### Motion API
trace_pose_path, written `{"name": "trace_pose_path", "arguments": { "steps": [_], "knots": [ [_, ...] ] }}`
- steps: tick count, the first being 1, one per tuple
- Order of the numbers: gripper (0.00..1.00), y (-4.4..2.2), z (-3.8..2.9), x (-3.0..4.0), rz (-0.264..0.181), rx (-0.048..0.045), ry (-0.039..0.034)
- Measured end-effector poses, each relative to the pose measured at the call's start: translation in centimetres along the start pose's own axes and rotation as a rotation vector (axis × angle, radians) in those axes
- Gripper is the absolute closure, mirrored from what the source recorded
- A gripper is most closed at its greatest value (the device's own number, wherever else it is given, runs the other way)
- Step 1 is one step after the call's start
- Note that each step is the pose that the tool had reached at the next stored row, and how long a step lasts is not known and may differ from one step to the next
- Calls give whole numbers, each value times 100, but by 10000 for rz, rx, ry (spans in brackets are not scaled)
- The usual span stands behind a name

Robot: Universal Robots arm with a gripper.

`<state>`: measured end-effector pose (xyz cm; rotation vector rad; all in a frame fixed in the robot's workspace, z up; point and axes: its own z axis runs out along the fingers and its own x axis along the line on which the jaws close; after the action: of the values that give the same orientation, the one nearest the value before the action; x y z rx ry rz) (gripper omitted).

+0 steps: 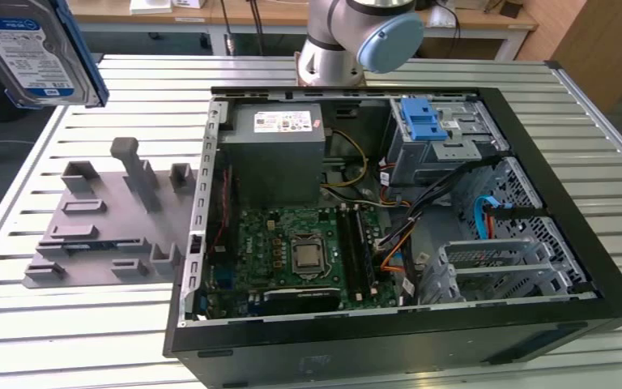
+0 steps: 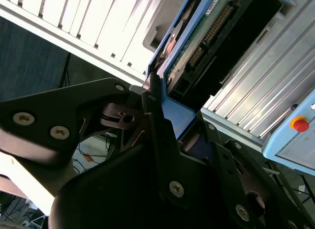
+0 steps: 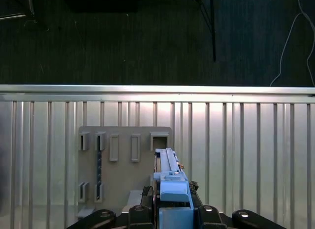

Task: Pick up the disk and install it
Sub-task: 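Pick up the disk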

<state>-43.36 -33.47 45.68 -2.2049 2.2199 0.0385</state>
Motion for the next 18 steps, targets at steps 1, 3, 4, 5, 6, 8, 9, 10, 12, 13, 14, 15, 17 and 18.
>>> {"name": "trace_pose_path", "arguments": {
  "steps": [1,3,4,5,6,8,9,10,12,13,14,15,17,18],
  "knots": [
    [64,0,-7,0,0,0,0],
    [64,0,-23,-1,0,0,0],
    [64,0,-31,-1,0,0,0],
    [64,0,-39,-1,0,0,0],
    [64,0,-46,-1,0,0,0],
    [64,0,-60,-2,0,0,0],
    [64,1,-67,-2,0,0,0],
    [64,1,-73,-2,0,1,-1],
    [64,1,-88,-2,0,0,0],
    [64,1,-95,-2,0,0,0],
    [64,1,-102,-3,0,0,0],
    [64,1,-109,-3,0,1,0],
    [64,1,-124,-3,0,1,-1],
    [64,1,-132,-3,-1,0,0]
  ]
}}
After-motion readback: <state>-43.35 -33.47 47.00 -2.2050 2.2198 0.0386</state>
